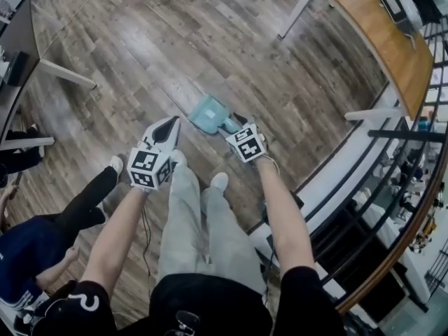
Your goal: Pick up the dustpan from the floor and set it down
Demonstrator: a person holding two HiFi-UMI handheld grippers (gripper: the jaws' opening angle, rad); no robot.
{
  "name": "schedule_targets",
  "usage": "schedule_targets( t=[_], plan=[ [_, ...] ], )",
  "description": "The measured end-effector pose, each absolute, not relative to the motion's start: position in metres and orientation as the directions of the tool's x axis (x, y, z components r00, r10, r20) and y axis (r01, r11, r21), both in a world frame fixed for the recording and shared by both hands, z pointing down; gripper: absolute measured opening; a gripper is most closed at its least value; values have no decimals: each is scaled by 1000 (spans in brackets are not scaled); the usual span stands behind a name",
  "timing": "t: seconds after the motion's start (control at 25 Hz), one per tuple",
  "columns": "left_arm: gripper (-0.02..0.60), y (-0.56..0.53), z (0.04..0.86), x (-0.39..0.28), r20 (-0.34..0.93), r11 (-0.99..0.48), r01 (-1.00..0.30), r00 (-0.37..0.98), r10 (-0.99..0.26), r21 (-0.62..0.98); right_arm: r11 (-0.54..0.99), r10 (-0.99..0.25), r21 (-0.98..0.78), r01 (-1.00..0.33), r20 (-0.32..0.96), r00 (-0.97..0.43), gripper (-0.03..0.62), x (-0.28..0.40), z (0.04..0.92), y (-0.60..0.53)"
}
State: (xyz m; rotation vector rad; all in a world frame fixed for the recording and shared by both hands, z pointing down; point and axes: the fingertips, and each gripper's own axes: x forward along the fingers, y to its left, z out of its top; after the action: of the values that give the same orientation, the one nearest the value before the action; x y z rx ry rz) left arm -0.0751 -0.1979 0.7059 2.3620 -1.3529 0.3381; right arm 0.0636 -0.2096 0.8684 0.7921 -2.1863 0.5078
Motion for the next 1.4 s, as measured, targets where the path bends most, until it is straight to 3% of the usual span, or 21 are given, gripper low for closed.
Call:
schedule_targets(
  t=[0.28,0.68,1.4],
  plan=[
    [-2,-199,734,-69,412,-468,-854,519,-749,226,716,-338,-108,-689,810,-478,276,61,923,-216],
    [-2,-198,747,-68,437,-466,-855,517,-736,226,750,-354,-15,-661,836,-420,91,63,940,-213],
    [-2,-208,725,-65,440,-437,-872,489,-753,221,673,-362,-73,-736,835,-414,86,97,910,-204]
  ],
)
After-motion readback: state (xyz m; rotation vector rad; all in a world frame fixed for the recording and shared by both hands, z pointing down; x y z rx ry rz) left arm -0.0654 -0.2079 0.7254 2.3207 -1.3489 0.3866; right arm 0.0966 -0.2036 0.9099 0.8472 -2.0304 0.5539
